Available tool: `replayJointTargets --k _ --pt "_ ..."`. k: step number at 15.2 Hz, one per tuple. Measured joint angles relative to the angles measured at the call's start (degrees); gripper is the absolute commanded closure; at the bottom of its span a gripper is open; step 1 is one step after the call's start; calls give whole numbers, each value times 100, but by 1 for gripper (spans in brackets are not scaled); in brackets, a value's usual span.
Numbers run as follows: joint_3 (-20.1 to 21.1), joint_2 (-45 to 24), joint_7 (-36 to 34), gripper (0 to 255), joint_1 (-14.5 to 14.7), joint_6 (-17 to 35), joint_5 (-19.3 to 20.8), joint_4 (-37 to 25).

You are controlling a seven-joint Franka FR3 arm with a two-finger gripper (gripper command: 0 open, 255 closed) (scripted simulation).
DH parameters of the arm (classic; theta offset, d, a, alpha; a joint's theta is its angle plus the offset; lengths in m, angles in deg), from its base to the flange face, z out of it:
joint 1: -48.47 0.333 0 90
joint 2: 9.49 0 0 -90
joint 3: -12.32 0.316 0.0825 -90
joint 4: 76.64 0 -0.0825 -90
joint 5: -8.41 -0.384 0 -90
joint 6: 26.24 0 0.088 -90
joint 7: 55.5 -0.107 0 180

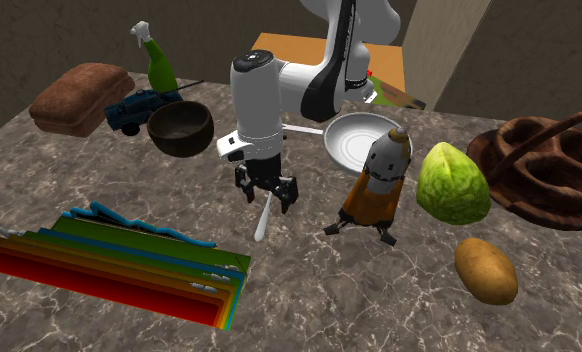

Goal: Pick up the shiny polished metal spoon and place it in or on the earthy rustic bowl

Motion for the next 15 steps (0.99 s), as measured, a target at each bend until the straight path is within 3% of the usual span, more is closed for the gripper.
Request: replayJointTargets --k 1,15 --pt "0 0 0 255 0 0 0 0" --pt "5 112 -22 255 -3 -195 -2 -87"
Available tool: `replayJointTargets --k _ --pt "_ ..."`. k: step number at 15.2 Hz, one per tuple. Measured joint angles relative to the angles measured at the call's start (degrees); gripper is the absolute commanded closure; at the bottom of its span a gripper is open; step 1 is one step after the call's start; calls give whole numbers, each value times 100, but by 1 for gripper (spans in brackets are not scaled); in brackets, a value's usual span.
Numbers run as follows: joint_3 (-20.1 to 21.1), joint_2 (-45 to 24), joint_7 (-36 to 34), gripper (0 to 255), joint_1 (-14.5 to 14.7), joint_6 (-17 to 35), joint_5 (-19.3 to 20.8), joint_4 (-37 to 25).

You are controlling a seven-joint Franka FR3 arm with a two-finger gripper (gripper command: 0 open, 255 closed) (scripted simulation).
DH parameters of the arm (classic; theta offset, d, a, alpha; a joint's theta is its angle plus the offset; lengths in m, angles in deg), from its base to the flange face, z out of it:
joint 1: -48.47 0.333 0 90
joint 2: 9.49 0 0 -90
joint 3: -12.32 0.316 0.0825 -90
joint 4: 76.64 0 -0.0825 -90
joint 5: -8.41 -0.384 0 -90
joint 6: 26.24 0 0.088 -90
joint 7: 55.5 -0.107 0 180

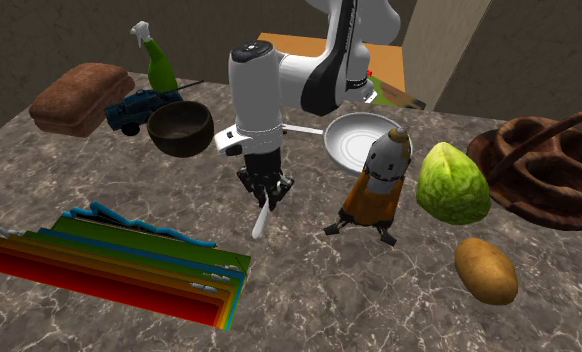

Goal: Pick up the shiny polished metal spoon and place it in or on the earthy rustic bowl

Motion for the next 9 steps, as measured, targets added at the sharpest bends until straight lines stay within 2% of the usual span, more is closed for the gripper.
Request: replayJointTargets --k 9 --pt "15 307 -53 255 -15 -556 -15 -257"
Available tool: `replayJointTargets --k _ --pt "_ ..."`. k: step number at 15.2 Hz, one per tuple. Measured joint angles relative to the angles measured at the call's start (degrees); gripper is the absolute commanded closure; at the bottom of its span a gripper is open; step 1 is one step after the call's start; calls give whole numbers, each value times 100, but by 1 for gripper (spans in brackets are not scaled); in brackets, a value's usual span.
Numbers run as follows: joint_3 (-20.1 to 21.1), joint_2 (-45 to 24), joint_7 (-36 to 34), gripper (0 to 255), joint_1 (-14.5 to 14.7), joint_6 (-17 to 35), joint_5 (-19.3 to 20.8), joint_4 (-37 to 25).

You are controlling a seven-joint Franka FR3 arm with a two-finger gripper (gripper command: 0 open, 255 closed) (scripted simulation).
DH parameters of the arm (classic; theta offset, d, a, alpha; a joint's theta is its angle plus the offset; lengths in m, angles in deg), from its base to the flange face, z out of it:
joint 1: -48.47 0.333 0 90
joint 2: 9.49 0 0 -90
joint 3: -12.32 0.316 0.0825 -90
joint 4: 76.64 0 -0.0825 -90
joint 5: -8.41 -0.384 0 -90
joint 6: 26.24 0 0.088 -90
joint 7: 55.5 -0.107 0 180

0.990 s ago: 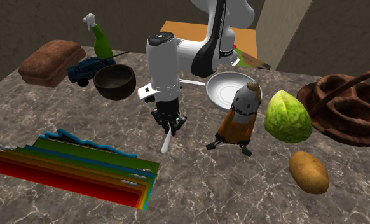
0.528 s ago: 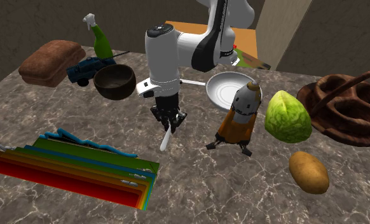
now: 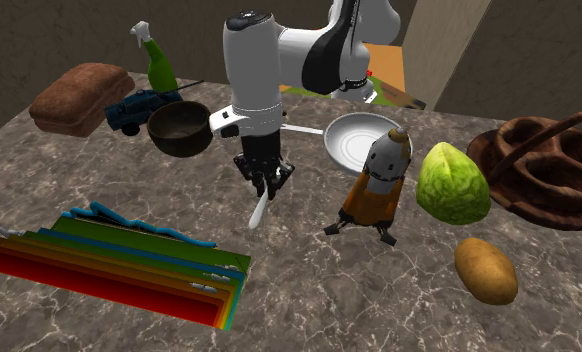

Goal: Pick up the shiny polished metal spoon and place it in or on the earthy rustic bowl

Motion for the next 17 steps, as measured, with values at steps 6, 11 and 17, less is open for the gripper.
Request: replayJointTargets --k 6,11,17 --pt "4 163 -31 255 -13 -408 -5 -247" --pt "5 251 -60 255 -18 -744 -2 -498" --pt "9 344 -110 255 -15 -1162 5 -826"
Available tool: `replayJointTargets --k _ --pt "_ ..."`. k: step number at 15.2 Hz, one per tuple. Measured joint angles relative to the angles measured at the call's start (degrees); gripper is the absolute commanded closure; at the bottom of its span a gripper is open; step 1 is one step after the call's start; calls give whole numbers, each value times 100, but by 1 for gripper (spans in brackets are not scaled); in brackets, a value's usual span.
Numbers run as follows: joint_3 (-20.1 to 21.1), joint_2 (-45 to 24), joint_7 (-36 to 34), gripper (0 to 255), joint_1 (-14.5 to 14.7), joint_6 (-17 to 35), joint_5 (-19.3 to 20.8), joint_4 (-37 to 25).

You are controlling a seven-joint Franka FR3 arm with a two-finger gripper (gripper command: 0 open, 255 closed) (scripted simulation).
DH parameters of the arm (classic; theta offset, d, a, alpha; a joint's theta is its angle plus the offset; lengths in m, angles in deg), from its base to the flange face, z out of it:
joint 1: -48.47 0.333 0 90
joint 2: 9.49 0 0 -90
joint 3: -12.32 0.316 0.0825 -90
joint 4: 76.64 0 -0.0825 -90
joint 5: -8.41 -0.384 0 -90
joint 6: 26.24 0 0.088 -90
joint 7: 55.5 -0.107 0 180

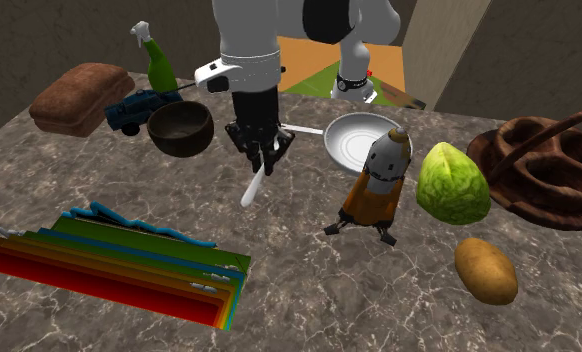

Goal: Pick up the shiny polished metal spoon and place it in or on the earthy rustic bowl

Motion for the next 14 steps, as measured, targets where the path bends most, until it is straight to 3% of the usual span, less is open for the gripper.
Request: replayJointTargets --k 4,14 --pt "-14 34 41 255 -44 -253 -14 -213" --pt "-342 292 1276 255 -885 -516 -400 -46"
